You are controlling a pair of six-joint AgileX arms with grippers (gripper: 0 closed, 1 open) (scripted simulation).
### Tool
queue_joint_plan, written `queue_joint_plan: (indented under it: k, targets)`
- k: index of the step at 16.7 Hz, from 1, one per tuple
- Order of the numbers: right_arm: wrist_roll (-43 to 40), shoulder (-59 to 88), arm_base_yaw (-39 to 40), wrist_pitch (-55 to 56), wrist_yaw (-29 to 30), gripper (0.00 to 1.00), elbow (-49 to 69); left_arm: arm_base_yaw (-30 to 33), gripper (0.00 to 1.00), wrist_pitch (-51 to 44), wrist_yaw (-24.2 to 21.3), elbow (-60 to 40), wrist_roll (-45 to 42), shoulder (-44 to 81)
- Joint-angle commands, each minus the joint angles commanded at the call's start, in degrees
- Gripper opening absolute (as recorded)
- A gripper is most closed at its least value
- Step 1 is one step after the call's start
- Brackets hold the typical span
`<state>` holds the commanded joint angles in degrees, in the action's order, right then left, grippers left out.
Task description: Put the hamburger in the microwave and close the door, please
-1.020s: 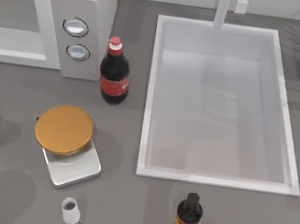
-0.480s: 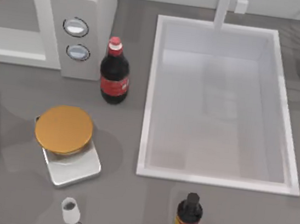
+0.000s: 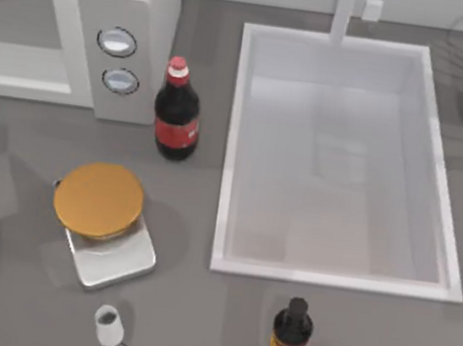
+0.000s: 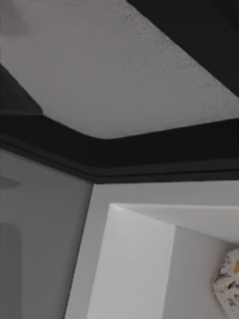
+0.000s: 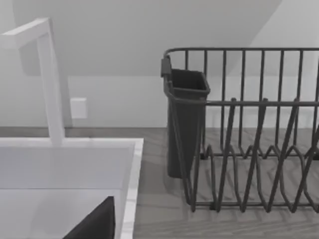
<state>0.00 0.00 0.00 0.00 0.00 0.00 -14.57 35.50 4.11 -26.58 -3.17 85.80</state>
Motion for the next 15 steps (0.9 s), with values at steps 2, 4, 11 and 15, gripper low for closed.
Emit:
queue_joint_plan:
  k: [2,4,11,15]
  targets:
    - [0.0,0.0,0.0,0.0,0.0,1.0,0.0,0.0,1.0,-3.2,0.0,-0.5,0.0,-2.5]
    - [0.0,0.0,0.0,0.0,0.0,1.0,0.0,0.0,1.0,-4.6,0.1,-0.7,0.0,-3.6]
    - [0.0,0.0,0.0,0.0,0.0,1.0,0.0,0.3,1.0,-5.3,0.0,0.1,0.1,-5.4]
    - [0.0,0.0,0.0,0.0,0.0,1.0,0.0,1.9,1.0,-9.2,-0.3,3.5,0.5,-16.2]
